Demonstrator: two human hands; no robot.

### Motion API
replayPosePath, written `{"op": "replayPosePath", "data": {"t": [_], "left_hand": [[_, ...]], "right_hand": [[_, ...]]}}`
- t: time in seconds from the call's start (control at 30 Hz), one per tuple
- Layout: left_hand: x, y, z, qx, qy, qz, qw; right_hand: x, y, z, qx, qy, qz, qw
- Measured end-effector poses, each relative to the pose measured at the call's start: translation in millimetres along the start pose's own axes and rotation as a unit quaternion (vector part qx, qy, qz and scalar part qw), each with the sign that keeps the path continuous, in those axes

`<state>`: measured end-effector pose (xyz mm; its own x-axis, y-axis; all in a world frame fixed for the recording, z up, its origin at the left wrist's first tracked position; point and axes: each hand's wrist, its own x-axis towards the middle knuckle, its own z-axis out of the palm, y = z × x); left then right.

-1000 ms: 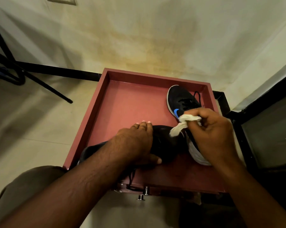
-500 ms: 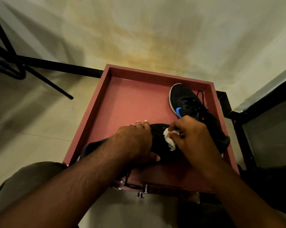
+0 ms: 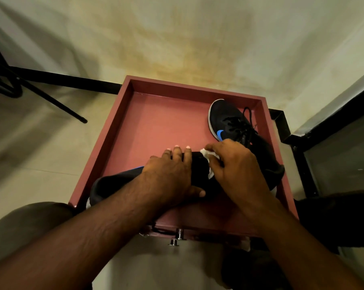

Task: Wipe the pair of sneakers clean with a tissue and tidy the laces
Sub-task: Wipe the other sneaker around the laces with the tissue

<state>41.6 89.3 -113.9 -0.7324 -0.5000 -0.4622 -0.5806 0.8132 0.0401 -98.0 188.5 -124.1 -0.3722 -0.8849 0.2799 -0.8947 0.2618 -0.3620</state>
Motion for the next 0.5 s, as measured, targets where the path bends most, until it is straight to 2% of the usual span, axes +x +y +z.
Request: {"op": "replayPosePath", "data": {"t": [0.13, 0.37, 0.5], "left_hand": [[1, 2, 2, 0.013, -0.003, -0.004, 1.0], [1, 7, -1, 0.02, -0.02, -0.024, 0.999], [1, 7, -4, 0.023, -0.03, -0.025, 0.999]], "right_hand": [[1, -2, 15, -0.025, -0.062, -0.054, 0.996], [7, -16, 5, -0.168, -0.12, -0.041, 0.978], [5, -27, -8, -0.193, -0.184, -0.015, 0.964]]}}
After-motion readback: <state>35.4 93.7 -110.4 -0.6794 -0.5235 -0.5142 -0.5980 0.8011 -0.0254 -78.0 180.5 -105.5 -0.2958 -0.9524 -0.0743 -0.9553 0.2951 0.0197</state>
